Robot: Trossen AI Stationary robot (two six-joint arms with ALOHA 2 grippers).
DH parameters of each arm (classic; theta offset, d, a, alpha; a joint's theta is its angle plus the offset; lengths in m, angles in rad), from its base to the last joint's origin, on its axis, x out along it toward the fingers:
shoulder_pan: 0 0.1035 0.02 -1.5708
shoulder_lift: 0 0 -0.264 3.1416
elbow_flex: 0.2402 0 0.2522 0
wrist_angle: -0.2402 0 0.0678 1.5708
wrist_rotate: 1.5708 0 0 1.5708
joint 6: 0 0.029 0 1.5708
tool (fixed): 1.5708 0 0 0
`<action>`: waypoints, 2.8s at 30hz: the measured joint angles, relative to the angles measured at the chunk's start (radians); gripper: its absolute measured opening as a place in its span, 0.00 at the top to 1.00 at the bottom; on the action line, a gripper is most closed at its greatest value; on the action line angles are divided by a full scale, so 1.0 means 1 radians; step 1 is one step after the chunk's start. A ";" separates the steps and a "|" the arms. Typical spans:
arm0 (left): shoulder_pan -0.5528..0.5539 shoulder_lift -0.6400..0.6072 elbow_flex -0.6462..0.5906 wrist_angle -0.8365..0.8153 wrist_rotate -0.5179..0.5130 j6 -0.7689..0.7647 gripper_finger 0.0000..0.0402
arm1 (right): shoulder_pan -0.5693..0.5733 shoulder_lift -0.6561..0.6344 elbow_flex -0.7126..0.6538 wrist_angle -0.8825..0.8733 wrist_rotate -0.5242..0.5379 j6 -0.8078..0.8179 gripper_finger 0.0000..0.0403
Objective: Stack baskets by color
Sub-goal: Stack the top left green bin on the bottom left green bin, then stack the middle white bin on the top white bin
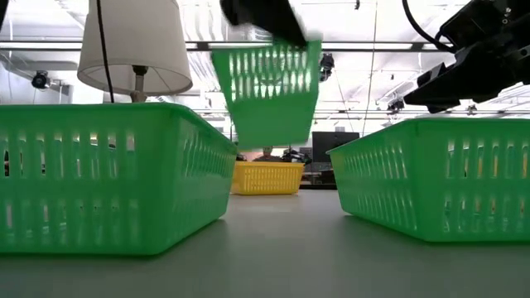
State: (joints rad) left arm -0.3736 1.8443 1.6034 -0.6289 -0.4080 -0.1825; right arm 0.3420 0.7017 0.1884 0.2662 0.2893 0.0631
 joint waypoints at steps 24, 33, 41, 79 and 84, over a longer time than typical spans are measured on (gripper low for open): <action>-0.454 0.025 0.148 -0.129 -0.439 -0.264 1.00 | 0.001 0.002 -0.023 0.001 -0.009 0.010 0.77; -0.444 0.078 0.144 -0.263 -0.402 -0.385 1.00 | 0.000 0.000 -0.047 0.004 -0.008 0.016 0.78; -0.436 0.123 0.143 -0.323 -0.288 -0.415 1.00 | 0.000 0.000 -0.047 0.005 -0.008 0.005 0.83; -0.347 0.102 0.034 -0.189 -0.183 -0.518 0.74 | 0.000 0.000 -0.047 0.005 -0.008 0.008 0.85; -0.317 0.091 0.032 -0.190 -0.117 -0.457 0.74 | 0.000 0.000 -0.047 0.009 -0.008 0.008 0.85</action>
State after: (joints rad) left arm -0.6904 1.9352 1.6359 -0.8184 -0.5245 -0.6397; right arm 0.3424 0.7013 0.1413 0.2755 0.2813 0.0708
